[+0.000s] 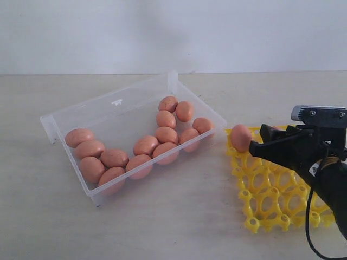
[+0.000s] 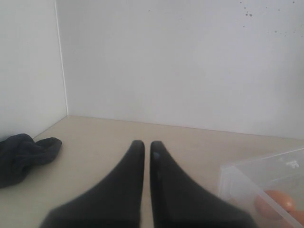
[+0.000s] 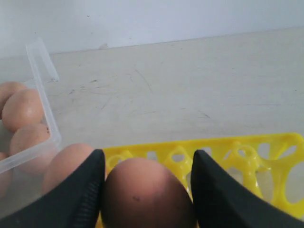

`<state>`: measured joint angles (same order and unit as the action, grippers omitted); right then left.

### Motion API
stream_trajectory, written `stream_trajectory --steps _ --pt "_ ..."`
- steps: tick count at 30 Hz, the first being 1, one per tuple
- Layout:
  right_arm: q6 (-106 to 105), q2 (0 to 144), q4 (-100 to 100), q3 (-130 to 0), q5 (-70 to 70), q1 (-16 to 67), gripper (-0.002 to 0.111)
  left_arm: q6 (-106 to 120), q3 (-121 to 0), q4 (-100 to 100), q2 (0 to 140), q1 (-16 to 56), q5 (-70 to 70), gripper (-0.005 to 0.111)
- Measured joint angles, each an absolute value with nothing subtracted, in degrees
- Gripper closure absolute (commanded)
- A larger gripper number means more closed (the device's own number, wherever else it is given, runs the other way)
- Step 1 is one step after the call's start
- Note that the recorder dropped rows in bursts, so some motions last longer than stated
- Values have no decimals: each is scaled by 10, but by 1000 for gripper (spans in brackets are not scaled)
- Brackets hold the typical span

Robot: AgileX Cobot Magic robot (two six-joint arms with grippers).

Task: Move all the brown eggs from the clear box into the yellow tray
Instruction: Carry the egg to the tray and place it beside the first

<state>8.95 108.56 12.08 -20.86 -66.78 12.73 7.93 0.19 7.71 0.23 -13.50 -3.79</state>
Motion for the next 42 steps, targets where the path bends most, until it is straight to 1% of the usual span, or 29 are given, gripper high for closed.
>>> stream_trajectory --steps 8,18,30,32,34,35,38,40,42 --pt "72 1086 133 -211 -668 127 108 79 2 77 2 -135 -38 103" --pt "61 1086 98 -275 -573 127 108 79 2 77 2 -135 -38 103" --pt "61 1086 98 -279 -548 127 108 79 2 77 2 -135 -38 103" --pt "61 1086 98 -279 -548 127 104 79 2 77 2 -135 -38 103" --pt "61 1086 98 -279 -546 127 95 79 2 77 2 -135 -38 103" --pt "61 1086 98 -279 -545 127 88 79 2 77 2 -135 -38 103" --pt "61 1086 97 -279 -542 127 72 79 2 77 2 -135 -38 103" --pt "58 1086 95 -281 -538 126 66 79 2 77 2 -135 -38 103" --pt "55 1086 92 -281 -536 126 63 79 2 77 2 -135 -38 103"
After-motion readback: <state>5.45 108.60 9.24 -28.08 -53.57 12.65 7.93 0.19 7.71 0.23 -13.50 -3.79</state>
